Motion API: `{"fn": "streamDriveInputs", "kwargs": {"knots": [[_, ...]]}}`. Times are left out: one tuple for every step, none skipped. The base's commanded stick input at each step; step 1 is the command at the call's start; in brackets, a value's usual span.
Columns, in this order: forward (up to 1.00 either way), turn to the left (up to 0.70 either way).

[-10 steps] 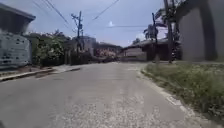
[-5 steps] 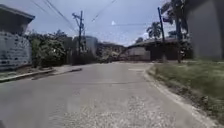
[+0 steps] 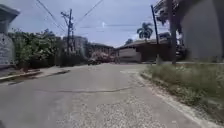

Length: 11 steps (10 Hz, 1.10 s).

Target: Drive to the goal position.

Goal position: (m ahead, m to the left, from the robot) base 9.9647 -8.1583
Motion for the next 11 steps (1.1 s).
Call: {"fn": "streamDriveInputs", "kwargs": {"knots": [[1.0, 0.01], [1.0, 0.01], [1.0, 0.01], [1.0, 0.01], [1.0, 0.01], [1.0, 0.01], [1.0, 0.01], [1.0, 0.01], [1.0, 0.01], [1.0, -0.21], [1.0, -0.39]]}}
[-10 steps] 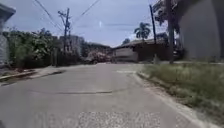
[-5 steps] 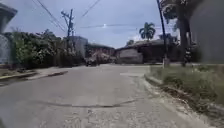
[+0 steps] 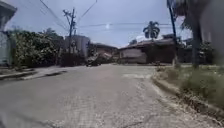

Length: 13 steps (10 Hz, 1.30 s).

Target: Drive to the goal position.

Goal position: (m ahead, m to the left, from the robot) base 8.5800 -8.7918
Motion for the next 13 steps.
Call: {"fn": "streamDriveInputs", "kwargs": {"knots": [[1.0, -0.39], [1.0, -0.39], [1.0, -0.36], [1.0, -0.13], [1.0, 0.01], [1.0, 0.01], [1.0, 0.01], [1.0, 0.01], [1.0, 0.01], [1.0, 0.01], [1.0, 0.01], [1.0, 0.01], [1.0, 0.01]]}}
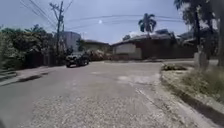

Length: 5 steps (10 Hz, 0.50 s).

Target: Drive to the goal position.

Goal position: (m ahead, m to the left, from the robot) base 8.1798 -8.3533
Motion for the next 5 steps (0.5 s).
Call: {"fn": "streamDriveInputs", "kwargs": {"knots": [[1.0, 0.01], [1.0, 0.01], [1.0, 0.01], [1.0, 0.01], [1.0, -0.16]]}}
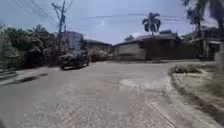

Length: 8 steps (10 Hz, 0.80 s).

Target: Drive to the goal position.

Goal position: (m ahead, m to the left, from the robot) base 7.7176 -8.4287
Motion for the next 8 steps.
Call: {"fn": "streamDriveInputs", "kwargs": {"knots": [[1.0, -0.39], [1.0, -0.39], [1.0, -0.39], [1.0, -0.39], [1.0, -0.39], [1.0, -0.39], [1.0, -0.39], [1.0, -0.39]]}}
